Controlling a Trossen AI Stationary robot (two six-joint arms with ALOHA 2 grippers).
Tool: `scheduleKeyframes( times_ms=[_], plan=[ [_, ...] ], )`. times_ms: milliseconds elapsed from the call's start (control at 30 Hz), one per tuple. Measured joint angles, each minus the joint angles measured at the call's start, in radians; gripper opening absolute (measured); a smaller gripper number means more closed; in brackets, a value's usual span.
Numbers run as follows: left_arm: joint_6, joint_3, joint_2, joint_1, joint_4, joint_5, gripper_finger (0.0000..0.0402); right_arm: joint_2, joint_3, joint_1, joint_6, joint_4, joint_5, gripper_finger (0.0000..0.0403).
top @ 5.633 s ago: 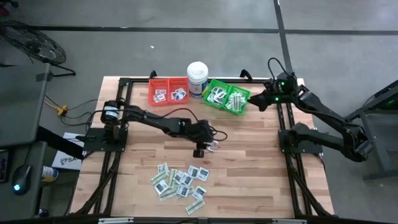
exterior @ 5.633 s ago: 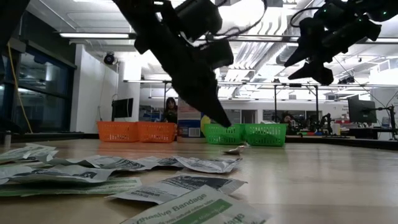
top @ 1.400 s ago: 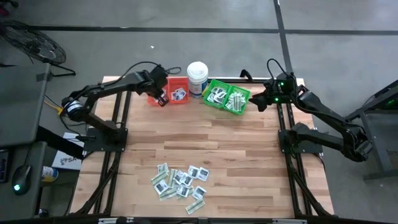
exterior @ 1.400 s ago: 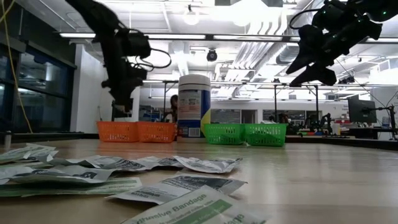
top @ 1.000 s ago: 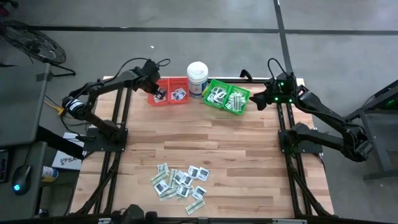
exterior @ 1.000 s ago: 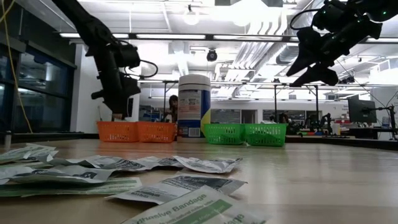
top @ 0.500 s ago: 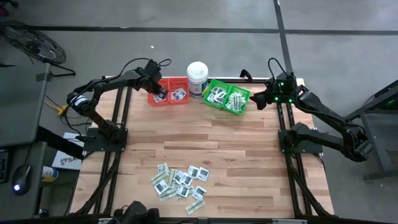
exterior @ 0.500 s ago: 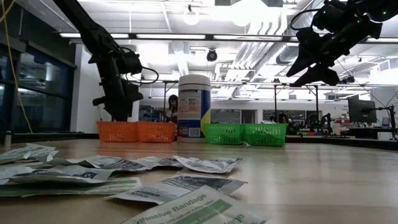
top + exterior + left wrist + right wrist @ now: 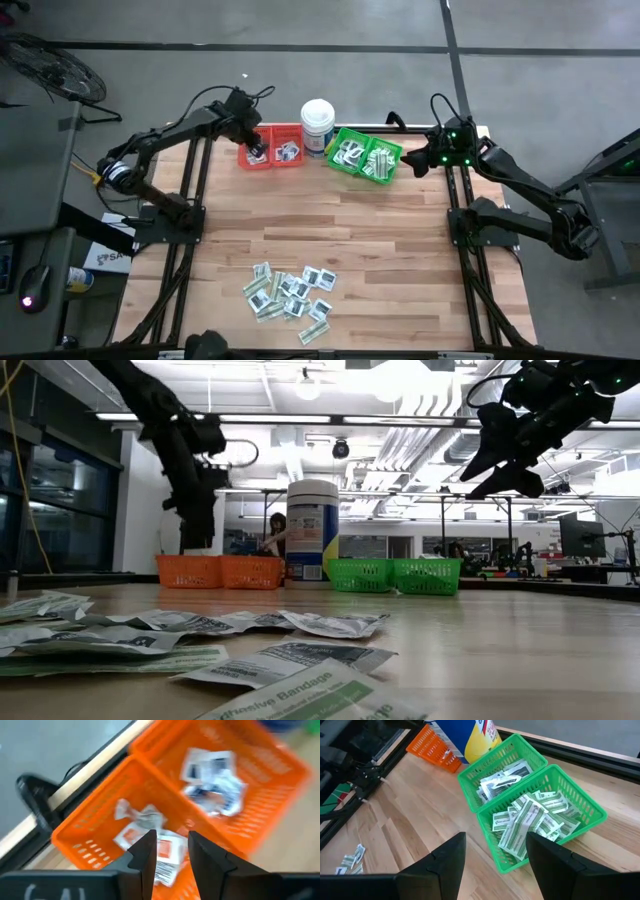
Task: Pick & Place First Aid Supplies
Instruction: Put the green bandage pack into the right green bin
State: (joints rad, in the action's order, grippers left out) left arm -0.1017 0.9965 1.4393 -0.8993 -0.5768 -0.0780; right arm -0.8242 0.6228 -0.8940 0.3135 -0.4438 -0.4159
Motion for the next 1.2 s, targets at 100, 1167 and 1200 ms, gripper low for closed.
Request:
scheduleKeyframes(
  times_ms=[100,1167,1200],
  plan=[
    [-0.075,0.001,-0.064,0.037,-0.075,-0.046,0.011,0.0,0.0,0.0,-0.007,0.0,-0.002,0.0201],
    [0.534,-0.111,-0.223,1.288,-0.277,-0.034,0.0111,0.0,0.0,0.0,-0.108,-0.008,-0.153,0.0201],
    [0.595,-0.113,-0.217,1.311,-0.273,-0.023,0.0111,0.0,0.0,0.0,-0.112,-0.008,-0.159,0.0201]
  ],
)
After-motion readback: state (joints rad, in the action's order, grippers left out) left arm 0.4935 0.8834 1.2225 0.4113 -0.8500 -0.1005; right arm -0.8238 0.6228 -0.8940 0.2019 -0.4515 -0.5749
